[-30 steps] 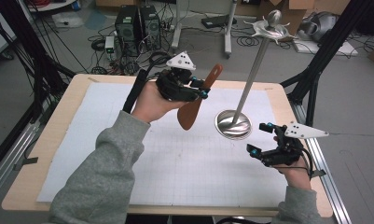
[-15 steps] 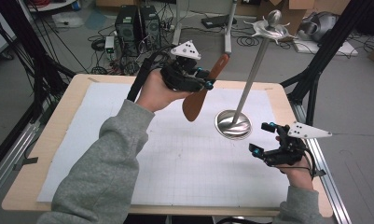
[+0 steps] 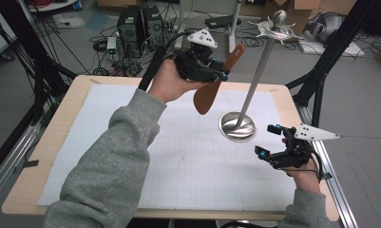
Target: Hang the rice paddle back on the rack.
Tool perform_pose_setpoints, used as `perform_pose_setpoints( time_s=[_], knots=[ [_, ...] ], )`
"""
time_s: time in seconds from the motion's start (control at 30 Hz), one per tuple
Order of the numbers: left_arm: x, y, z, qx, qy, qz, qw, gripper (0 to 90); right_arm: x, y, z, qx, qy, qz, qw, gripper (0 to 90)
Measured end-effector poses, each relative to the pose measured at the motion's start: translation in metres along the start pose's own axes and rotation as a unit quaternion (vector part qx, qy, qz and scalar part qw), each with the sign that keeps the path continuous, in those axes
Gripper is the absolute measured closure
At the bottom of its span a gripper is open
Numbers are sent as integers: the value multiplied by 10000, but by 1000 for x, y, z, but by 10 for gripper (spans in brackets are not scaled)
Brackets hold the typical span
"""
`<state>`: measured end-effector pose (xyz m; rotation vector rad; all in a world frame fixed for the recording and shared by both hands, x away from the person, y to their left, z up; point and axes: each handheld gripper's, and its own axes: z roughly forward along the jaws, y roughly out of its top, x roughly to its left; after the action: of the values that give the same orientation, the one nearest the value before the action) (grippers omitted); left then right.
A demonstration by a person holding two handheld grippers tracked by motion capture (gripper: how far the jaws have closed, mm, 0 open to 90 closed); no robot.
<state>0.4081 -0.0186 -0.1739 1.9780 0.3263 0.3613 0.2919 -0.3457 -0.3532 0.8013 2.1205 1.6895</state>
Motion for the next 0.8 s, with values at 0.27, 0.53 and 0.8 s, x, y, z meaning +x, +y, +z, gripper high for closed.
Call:
perform_pose_setpoints(
  time_s=[0.27,0.53,0.8],
  knots=[
    [7,10,1,-62,-24,-79,9999,651,0,1,-3,-54,-37,-38,10000,3],
    [10,21,6,-64,-27,-85,9999,651,-1,0,-5,-39,-59,-9,10000,2],
    [15,27,14,-93,-21,-175,9998,651,-1,0,-7,-60,-75,0,10000,3]
  ],
)
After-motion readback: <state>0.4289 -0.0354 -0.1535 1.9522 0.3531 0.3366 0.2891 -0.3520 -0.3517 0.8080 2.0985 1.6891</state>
